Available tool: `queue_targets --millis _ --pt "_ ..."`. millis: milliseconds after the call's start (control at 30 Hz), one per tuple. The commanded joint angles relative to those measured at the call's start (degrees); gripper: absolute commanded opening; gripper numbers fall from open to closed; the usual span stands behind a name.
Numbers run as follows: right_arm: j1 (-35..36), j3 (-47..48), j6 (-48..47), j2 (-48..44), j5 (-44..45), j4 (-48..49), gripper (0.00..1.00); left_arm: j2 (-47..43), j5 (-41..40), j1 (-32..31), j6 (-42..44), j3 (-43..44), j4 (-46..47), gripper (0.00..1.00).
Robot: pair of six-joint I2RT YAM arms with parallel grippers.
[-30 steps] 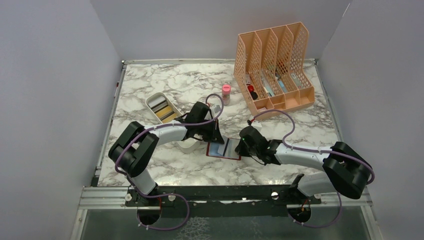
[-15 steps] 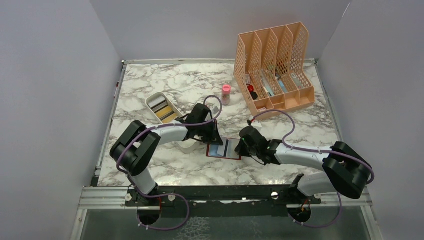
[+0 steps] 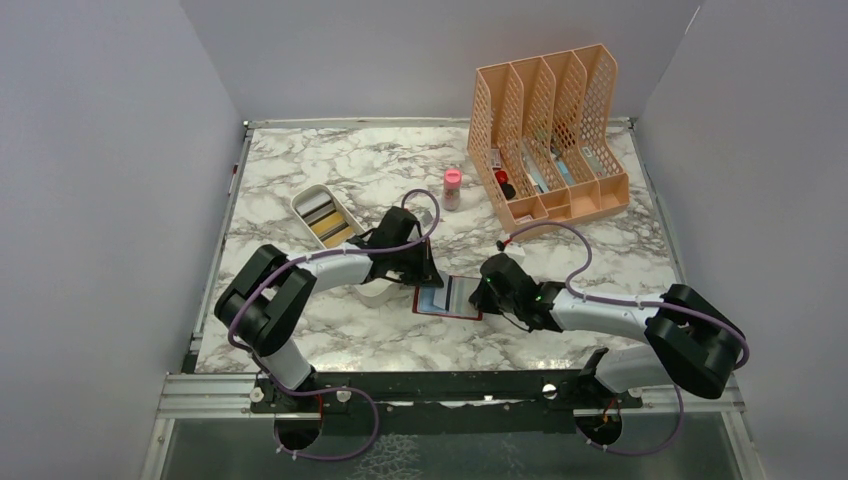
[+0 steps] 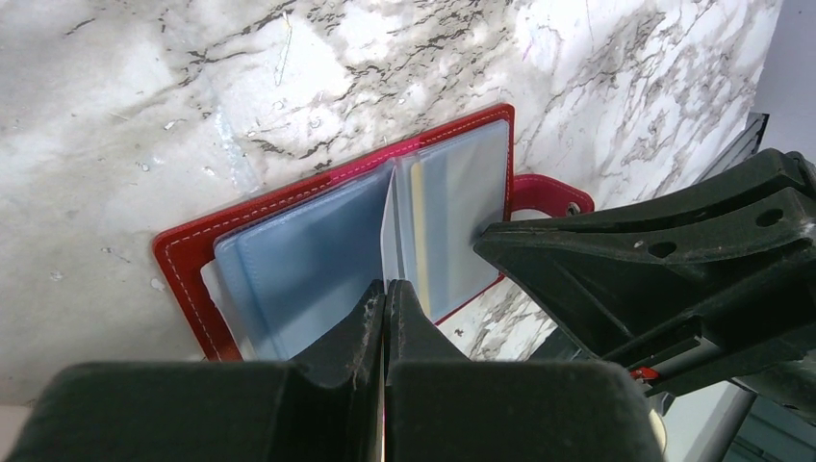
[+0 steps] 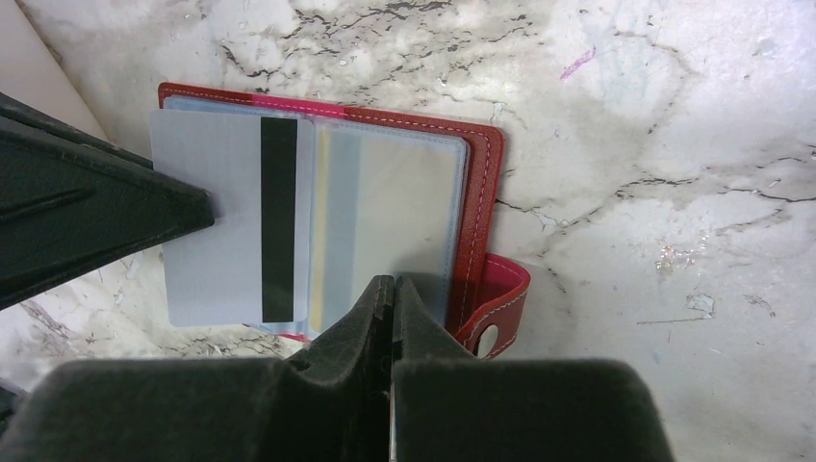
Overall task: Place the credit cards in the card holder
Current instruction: Insert the credit card into the card holder.
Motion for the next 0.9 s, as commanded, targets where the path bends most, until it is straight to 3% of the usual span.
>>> queue_targets --millis 0,267,867 --pt "-0.4 -2.6 -0.2 1.9 2.1 -5.7 0.04 -0.2 1.4 0.4 0.0 -1.7 1.5 0.00" --pt "-0.4 -3.1 0.1 1.2 2.2 -6.4 0.04 -1.8 5.4 0.4 -1.7 -1.5 4.5 0.00" --pt "-0.4 -3.4 1.1 0.6 2.9 -7.7 0.03 -3.0 4.2 0.6 -3.1 0.6 1.9 0.00"
